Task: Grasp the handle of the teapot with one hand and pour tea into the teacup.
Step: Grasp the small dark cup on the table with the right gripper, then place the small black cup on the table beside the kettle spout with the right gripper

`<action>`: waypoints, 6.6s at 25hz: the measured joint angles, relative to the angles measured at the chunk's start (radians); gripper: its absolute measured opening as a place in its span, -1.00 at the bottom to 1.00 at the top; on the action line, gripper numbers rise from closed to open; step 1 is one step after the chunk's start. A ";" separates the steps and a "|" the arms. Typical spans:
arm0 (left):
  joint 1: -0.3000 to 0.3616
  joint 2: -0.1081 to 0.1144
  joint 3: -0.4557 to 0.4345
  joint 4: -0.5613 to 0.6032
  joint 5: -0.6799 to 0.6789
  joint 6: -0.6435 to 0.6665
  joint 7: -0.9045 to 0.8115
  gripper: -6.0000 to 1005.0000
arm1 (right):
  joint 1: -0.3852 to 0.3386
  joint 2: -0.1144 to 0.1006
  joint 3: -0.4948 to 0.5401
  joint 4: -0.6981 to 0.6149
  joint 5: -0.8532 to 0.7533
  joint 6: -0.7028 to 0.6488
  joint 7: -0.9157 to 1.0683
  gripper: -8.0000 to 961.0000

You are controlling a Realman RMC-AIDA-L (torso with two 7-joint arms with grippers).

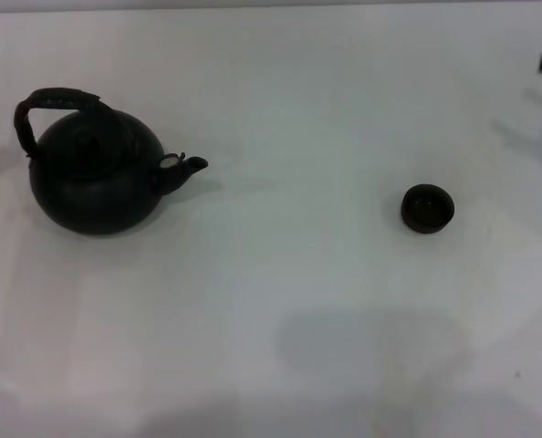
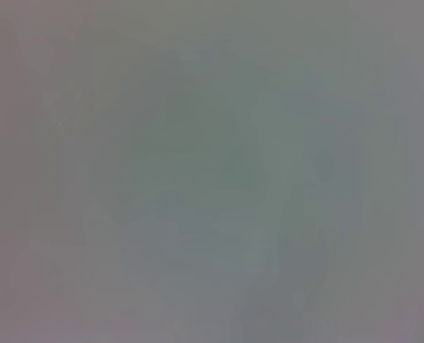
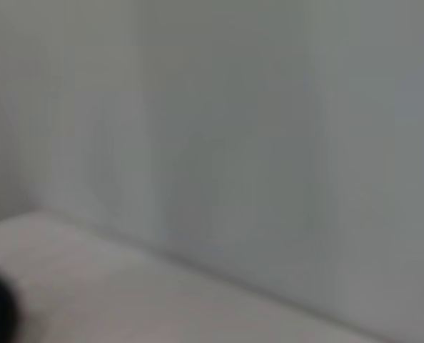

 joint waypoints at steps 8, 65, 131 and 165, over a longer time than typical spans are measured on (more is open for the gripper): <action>0.010 0.001 -0.002 -0.016 -0.006 -0.005 -0.001 0.60 | 0.069 0.045 -0.003 -0.194 -0.281 0.218 0.153 0.77; 0.025 0.003 0.003 -0.021 0.002 -0.006 0.001 0.59 | 0.088 0.124 -0.316 -0.080 -0.363 -0.078 0.056 0.78; 0.020 0.000 0.003 -0.021 0.002 0.003 0.000 0.59 | 0.122 0.125 -0.462 -0.179 -0.179 -0.008 0.165 0.52; -0.014 -0.002 0.004 -0.033 0.004 -0.001 -0.002 0.59 | 0.253 0.142 -1.067 -0.130 0.020 -0.507 0.260 0.52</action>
